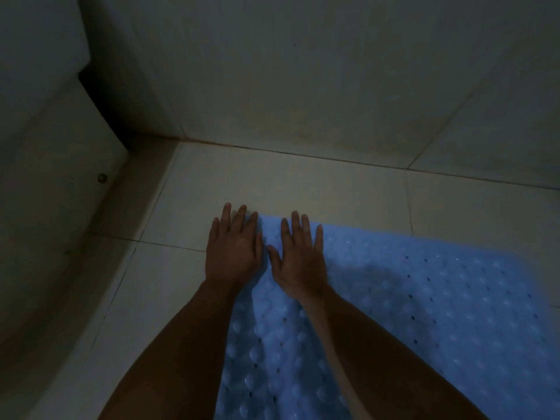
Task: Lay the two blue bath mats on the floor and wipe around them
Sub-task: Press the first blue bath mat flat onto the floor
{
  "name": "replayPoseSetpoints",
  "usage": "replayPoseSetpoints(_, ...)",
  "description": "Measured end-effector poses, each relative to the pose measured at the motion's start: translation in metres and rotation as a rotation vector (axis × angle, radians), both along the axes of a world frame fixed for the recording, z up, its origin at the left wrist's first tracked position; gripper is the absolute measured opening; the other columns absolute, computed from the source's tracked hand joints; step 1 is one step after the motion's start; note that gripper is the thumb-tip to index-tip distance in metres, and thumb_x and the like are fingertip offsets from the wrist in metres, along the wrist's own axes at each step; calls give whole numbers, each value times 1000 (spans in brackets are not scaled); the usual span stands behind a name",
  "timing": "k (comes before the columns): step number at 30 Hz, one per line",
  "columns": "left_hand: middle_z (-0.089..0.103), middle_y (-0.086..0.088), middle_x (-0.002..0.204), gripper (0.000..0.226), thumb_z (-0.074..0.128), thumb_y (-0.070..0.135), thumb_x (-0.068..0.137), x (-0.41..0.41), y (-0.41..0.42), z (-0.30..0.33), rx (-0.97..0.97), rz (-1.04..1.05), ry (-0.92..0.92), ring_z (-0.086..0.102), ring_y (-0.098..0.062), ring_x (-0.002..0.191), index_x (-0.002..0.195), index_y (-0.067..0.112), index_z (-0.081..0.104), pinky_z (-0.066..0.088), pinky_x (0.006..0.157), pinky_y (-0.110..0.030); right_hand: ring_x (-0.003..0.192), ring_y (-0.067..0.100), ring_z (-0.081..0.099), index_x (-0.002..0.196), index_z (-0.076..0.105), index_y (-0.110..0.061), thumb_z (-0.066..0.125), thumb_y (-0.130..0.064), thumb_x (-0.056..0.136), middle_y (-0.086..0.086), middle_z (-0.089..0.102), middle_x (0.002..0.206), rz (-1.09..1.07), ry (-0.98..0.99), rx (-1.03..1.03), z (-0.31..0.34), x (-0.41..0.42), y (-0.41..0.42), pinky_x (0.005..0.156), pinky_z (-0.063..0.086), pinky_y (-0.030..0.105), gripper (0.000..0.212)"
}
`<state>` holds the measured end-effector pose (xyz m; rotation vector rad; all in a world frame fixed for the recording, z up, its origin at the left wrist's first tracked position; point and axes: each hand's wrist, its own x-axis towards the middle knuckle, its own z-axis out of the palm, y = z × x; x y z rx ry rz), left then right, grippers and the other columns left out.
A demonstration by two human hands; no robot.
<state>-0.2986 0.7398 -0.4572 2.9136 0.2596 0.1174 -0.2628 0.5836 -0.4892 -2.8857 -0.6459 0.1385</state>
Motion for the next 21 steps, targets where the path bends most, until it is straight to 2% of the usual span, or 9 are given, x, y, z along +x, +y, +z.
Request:
replayPoseSetpoints(7,34,-12,166,61,25,45,105,2,-2,-6,-10,15,28,15,-35,158,155,15,43,21,125,-54,160,31,7,162,24,-12,19,-60,105,16,12,171,9,-9,23,2,-5,-1,126,8,59,75)
replayPoseSetpoints(13,37,-13,164,61,25,44,105,4,-2,-1,-3,25,23,18,-36,158,153,14,46,27,123,-55,160,30,3,163,21,-14,14,-63,102,14,9,172,1,25,29,5,-3,-1,126,7,59,78)
replayPoseSetpoints(18,35,-13,165,64,22,47,105,3,6,0,14,66,36,16,-36,158,154,14,45,24,124,-56,160,27,-2,163,19,-15,22,-65,104,12,7,172,-5,26,43,4,-3,0,127,5,58,78)
replayPoseSetpoints(21,36,-14,165,62,25,46,105,1,11,0,25,75,32,16,-37,158,153,13,46,24,123,-57,160,26,-4,163,18,-15,20,-67,103,12,5,173,-3,16,54,3,-2,-2,127,3,57,80)
